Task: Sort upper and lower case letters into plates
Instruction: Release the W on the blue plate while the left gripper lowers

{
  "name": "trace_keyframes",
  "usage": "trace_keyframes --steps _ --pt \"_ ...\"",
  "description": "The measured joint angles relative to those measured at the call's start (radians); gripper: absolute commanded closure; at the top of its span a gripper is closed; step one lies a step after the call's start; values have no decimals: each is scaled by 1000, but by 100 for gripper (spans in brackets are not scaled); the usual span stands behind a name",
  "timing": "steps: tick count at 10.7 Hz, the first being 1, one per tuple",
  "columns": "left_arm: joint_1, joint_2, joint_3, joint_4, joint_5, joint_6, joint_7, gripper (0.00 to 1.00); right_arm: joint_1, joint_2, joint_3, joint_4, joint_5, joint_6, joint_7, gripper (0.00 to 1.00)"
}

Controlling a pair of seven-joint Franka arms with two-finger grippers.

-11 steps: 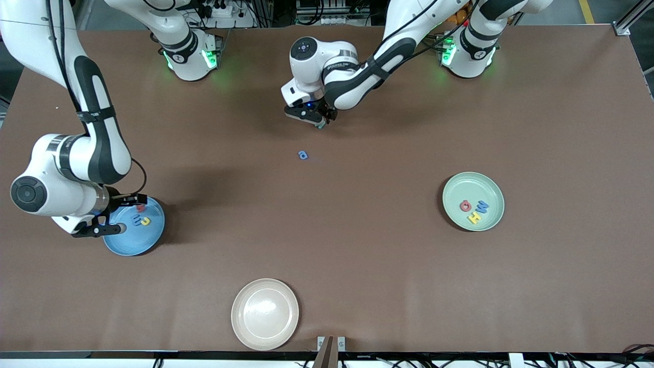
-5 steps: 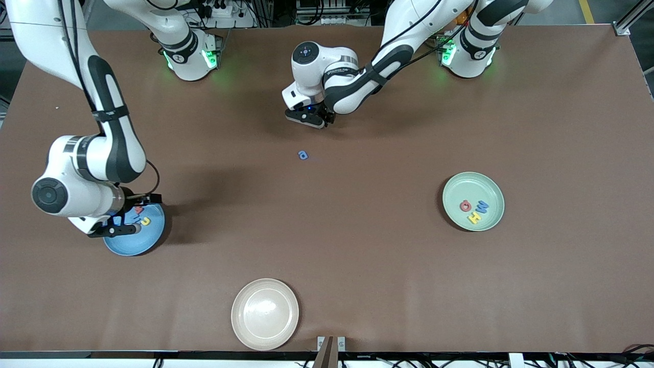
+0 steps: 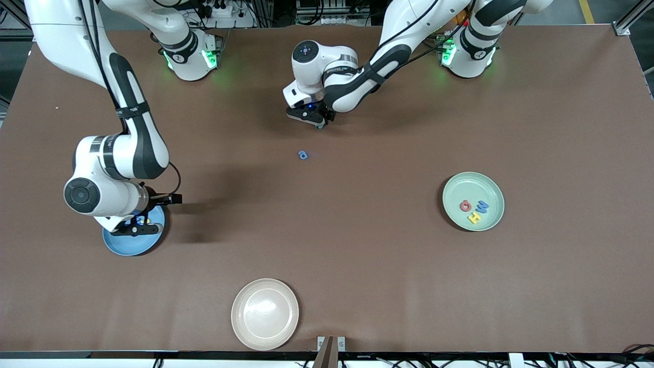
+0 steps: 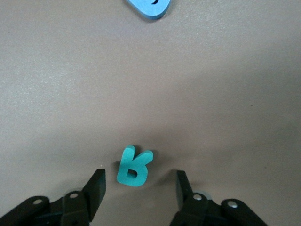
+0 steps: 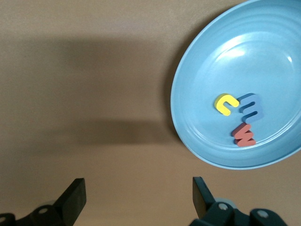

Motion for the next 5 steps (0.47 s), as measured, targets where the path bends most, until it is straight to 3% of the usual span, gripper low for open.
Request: trace_keyframes --steps 3,5 --pt "0 2 8 -1 19 10 -2 37 39 0 3 0 10 2 -1 0" --pt "-1 9 20 -2 22 29 -2 50 73 0 4 0 11 3 0 0"
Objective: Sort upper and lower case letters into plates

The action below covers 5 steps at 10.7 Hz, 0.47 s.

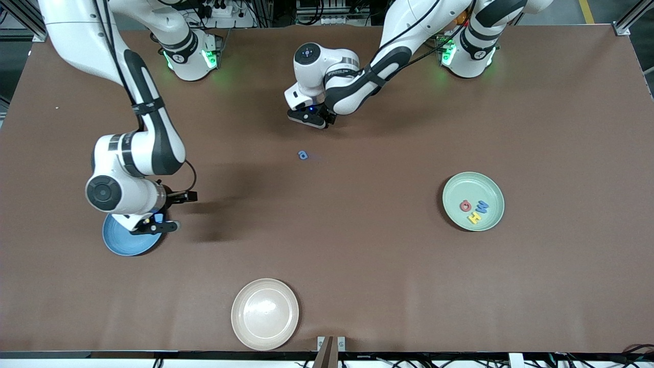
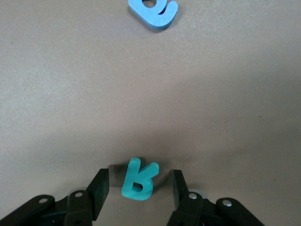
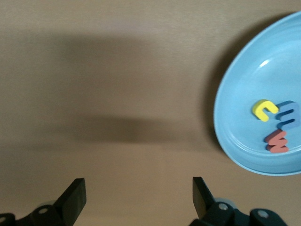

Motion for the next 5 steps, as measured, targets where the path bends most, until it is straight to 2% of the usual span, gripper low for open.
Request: trace_keyframes --steps 2,3,5 --pt "-1 4 0 0 0 12 0 81 7 2 0 -1 8 0 0 0" --pt "-4 4 -1 2 0 19 0 100 10 4 1 -2 12 0 0 0" --pt "-6 4 -1 3 1 18 -7 100 26 6 2 -5 33 1 0 0"
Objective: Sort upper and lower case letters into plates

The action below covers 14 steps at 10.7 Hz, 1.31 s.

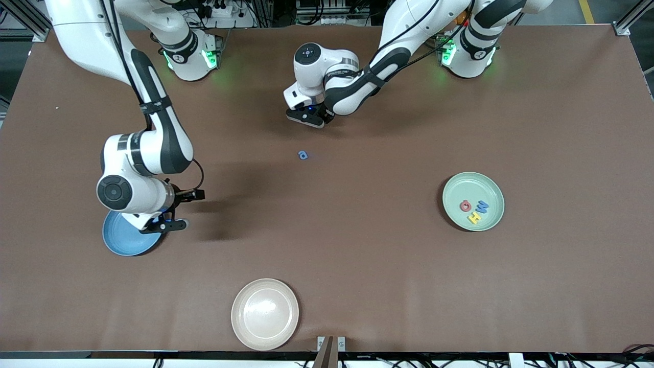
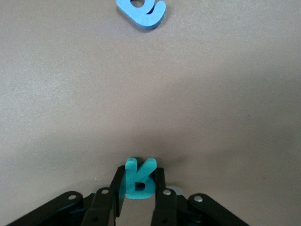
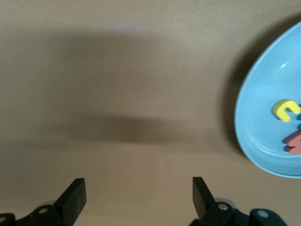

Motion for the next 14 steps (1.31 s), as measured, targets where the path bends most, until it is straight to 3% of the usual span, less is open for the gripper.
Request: trace_keyframes --steps 4,10,14 --pt "45 -23 14 14 1 -3 -46 100 41 1 1 -2 21 -1 0 0" --pt "332 -221 13 28 0 -77 -51 100 288 3 3 -4 23 21 3 0" --pt "527 -248 14 26 0 -121 -36 100 392 0 4 -8 23 64 2 0"
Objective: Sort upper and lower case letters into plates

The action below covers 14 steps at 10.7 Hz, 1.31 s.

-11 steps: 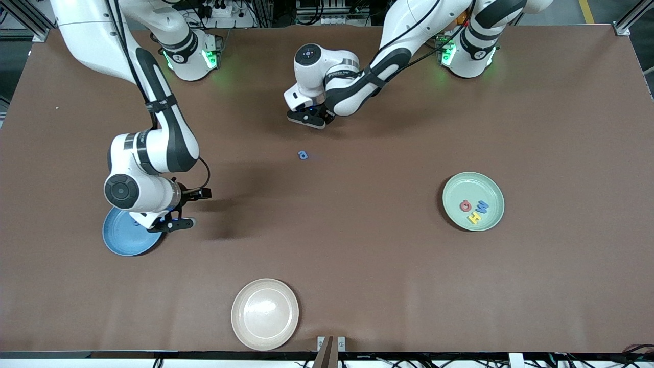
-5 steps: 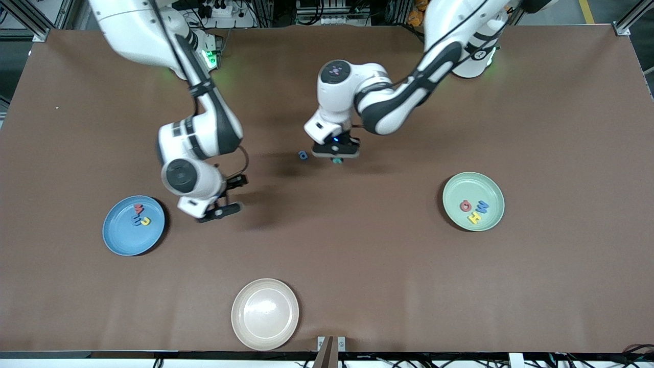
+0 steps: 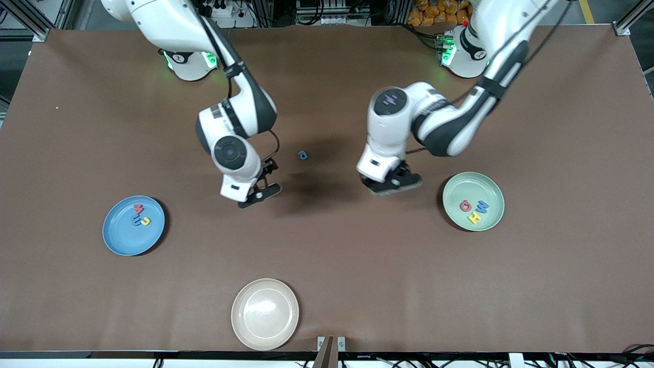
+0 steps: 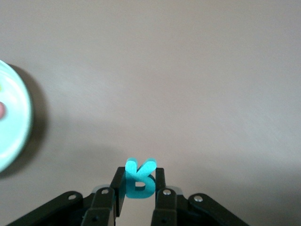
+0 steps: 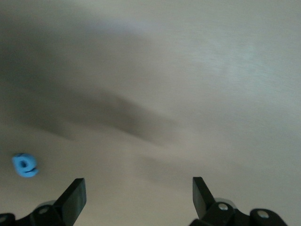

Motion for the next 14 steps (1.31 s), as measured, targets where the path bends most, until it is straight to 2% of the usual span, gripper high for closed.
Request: trace_keyframes --steps 4,6,9,12,13,14 --pt "168 1 2 -9 0 -31 142 100 86 -3 18 -15 0 111 0 0" --pt "230 3 3 -13 0 -35 206 100 87 -4 62 -79 0 218 0 0" --pt "292 25 5 -23 0 -40 249 100 121 -5 81 -151 0 290 0 0" --pt "353 67 7 -33 0 -40 276 82 142 -3 107 -229 0 393 0 0" --pt "359 75 7 -36 0 -40 276 81 143 -3 109 -241 0 403 0 0" --pt "359 77 7 -40 0 -41 276 62 143 -2 112 -245 0 404 0 0"
